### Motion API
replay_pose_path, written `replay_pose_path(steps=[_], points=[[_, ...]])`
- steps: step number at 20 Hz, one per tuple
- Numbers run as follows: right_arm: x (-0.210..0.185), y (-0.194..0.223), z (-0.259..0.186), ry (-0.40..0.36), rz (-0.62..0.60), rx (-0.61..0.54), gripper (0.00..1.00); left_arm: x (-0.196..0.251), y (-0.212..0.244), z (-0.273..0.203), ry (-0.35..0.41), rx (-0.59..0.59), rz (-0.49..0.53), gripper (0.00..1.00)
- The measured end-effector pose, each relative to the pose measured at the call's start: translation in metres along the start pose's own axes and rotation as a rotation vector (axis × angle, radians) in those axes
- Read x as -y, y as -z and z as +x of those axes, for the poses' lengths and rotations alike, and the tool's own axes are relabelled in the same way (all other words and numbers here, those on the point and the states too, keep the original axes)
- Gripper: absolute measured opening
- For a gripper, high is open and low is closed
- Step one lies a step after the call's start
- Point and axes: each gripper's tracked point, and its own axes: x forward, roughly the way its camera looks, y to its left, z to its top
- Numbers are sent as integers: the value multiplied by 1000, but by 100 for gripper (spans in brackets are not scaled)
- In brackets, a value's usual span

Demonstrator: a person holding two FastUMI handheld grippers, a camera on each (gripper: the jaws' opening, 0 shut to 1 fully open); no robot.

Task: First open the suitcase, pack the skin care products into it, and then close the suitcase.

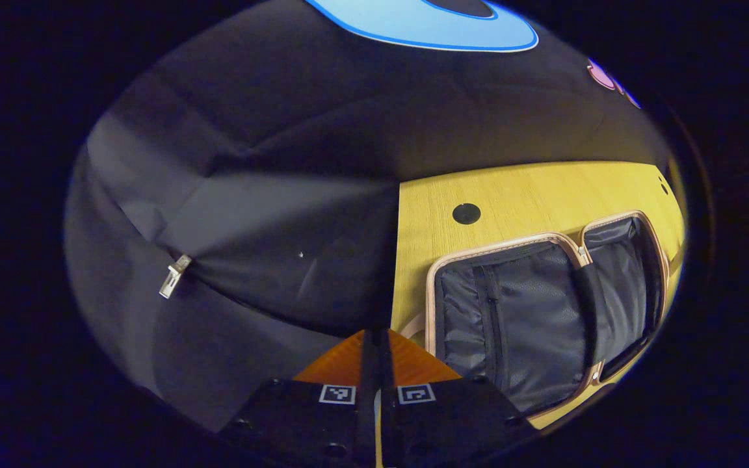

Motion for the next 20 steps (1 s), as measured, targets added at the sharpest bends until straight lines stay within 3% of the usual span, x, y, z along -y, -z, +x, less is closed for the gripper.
replay_pose_path(steps=[1, 4, 6, 10, 11, 12, 14, 15, 20], points=[[-7, 5, -5, -15, -20, 4, 97, 12, 15, 8, 69, -24, -51, 9], [-20, 33, -21, -64, -75, -64, 97, 36, 36, 23, 70, 39, -188, 10], [-28, 42, -36, -74, 23, -118, 97, 54, 38, -2, 117, 95, -254, 9], [-13, 48, -49, -30, 95, -160, 97, 64, 20, -63, 77, 229, -228, 33], [-8, 45, -50, -25, 103, -157, 96, 73, 14, -77, 81, 260, -223, 50], [-1, 45, -51, -17, 105, -152, 96, 84, 5, -93, 88, 303, -225, 54], [10, 48, -51, -16, 98, -143, 96, 108, -10, -122, 90, 391, -231, 76], [13, 51, -51, -23, 94, -142, 96, 124, -14, -141, 106, 434, -231, 96], [26, 81, -35, -90, 93, -168, 97, 231, -37, -203, 189, 595, -263, 99]])
